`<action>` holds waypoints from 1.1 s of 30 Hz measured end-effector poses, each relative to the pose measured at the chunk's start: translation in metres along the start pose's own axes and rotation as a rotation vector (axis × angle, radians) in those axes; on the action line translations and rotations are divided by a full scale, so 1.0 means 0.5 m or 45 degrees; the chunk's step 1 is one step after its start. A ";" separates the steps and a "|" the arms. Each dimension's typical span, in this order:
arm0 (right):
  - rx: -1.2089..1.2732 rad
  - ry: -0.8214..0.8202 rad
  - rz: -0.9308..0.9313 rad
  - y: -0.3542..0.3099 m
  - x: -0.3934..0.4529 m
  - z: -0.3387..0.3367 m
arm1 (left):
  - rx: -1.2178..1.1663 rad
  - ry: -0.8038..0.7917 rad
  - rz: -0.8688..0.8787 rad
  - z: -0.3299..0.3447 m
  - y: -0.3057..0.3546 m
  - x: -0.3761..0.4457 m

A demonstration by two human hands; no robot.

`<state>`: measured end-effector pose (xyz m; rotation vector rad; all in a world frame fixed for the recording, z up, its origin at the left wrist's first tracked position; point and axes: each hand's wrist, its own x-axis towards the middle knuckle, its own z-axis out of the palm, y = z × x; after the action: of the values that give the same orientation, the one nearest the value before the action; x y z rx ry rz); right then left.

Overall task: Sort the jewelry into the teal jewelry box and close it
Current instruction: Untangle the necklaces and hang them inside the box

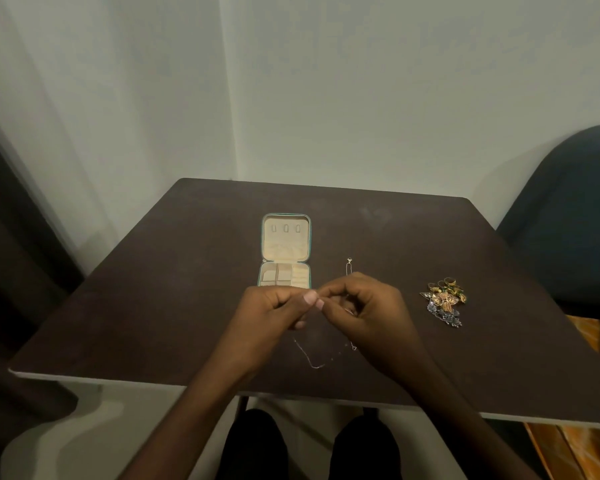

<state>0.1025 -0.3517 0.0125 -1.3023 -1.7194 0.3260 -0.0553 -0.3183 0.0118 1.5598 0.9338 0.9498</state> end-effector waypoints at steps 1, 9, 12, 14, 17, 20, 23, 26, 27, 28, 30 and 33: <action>-0.014 0.008 -0.008 0.000 0.001 -0.001 | 0.041 -0.019 -0.016 -0.005 -0.001 0.001; -0.006 -0.062 -0.075 -0.008 0.011 -0.010 | -0.200 -0.209 -0.189 -0.009 0.011 0.000; -0.014 -0.085 -0.101 -0.008 0.013 -0.012 | -0.176 -0.238 -0.158 -0.013 0.016 0.001; 0.038 -0.101 -0.074 -0.004 0.012 -0.013 | -0.129 -0.245 -0.132 -0.015 0.021 0.001; 0.271 -0.145 0.036 0.004 0.011 -0.011 | -0.084 -0.267 -0.111 -0.021 0.023 0.004; 0.439 -0.165 0.088 0.012 0.011 -0.007 | -0.041 -0.279 -0.107 -0.026 0.028 0.009; 0.488 -0.175 0.098 0.013 0.014 -0.006 | -0.078 -0.267 -0.099 -0.028 0.034 0.010; 0.590 -0.200 0.112 0.006 0.015 -0.008 | -0.108 -0.246 -0.121 -0.033 0.036 0.011; 0.631 -0.203 0.133 0.006 0.015 -0.010 | -0.122 -0.245 -0.135 -0.033 0.036 0.011; 0.654 -0.192 0.162 0.008 0.014 -0.012 | -0.147 -0.237 -0.157 -0.035 0.038 0.010; 0.667 -0.145 0.237 0.013 0.014 -0.015 | -0.275 -0.190 -0.226 -0.037 0.045 0.011; 0.689 -0.072 0.324 0.019 0.009 -0.017 | -0.780 -0.195 -0.405 -0.048 0.060 0.017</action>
<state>0.1150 -0.3464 0.0131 -1.1064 -1.3726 0.9138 -0.0714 -0.3067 0.0458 0.9179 0.6691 0.7772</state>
